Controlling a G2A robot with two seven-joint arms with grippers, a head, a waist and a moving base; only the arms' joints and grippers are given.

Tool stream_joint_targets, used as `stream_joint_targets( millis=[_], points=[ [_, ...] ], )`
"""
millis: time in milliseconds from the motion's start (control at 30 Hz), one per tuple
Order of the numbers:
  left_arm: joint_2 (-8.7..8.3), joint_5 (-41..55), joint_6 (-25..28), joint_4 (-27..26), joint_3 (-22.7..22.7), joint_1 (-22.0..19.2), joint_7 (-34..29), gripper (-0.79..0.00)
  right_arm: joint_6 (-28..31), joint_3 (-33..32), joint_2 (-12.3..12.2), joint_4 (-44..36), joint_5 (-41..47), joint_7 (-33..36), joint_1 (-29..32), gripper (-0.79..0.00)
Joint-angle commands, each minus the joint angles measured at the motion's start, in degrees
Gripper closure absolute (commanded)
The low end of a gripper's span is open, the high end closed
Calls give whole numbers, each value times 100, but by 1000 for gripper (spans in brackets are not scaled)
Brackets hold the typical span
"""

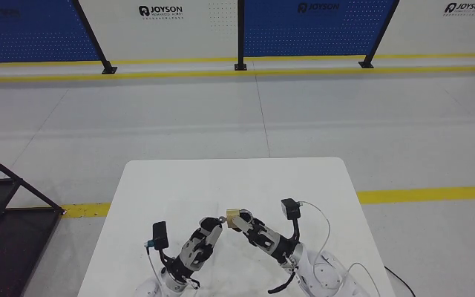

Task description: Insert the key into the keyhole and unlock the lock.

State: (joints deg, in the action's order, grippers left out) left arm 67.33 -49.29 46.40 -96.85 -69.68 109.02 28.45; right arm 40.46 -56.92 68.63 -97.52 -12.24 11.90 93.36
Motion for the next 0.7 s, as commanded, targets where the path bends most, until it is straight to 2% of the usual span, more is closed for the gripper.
stream_joint_targets(
  millis=[0, 233, 667],
  points=[
    [-7, 169, 46, 10, -4, -18, -155, -265, -5, 0, -1, 5, -10, 1, -7, 0],
    [-24, 412, 55, -70, -46, -14, -408, -256, -12, 20, -6, 9, -34, 41, -22, 0],
    [-32, 497, 84, -123, -66, -15, -577, -95, -43, 41, -21, -8, -100, 96, -22, 0]
  ],
)
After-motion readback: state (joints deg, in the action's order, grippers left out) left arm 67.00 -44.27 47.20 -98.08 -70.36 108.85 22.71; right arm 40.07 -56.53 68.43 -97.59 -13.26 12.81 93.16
